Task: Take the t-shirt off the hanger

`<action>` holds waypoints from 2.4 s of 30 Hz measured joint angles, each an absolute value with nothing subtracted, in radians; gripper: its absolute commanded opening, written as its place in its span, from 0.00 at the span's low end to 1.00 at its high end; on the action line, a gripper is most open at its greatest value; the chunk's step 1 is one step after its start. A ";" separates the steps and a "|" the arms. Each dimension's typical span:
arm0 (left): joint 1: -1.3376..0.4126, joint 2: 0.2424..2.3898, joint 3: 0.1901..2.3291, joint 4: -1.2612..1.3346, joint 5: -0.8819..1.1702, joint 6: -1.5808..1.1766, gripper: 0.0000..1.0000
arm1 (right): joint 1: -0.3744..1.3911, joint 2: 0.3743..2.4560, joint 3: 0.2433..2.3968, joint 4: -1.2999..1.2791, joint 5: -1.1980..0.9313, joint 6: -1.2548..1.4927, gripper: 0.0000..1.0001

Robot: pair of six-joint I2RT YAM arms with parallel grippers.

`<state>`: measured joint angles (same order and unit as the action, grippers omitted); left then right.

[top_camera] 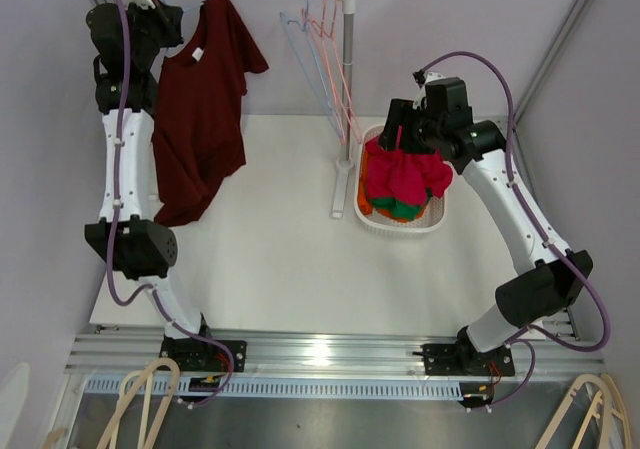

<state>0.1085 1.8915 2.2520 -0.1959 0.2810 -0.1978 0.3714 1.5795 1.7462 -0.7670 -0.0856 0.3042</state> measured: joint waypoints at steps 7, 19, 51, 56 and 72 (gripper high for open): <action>0.057 1.731 2.150 -0.203 0.175 -0.175 0.01 | 0.379 1.541 1.706 -0.769 -0.087 0.302 0.69; -0.157 1.671 2.236 -0.498 -0.344 -0.207 0.01 | 0.630 1.262 1.443 -0.551 -0.148 0.273 0.70; -0.482 1.454 1.939 -0.675 -0.958 -0.346 0.01 | 1.167 1.427 1.280 0.051 -0.148 0.204 0.14; -0.482 1.452 1.915 -0.660 -0.957 -0.347 0.01 | 1.168 1.480 1.340 0.046 -0.132 0.212 0.00; -0.474 1.547 1.899 -0.644 -0.930 -0.340 0.01 | 1.347 1.121 1.154 -0.165 0.052 0.221 0.00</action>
<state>-0.4740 1.5467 1.8988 -0.6437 -0.9298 -0.3397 1.3472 1.1213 1.1542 -0.1654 0.0525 0.2214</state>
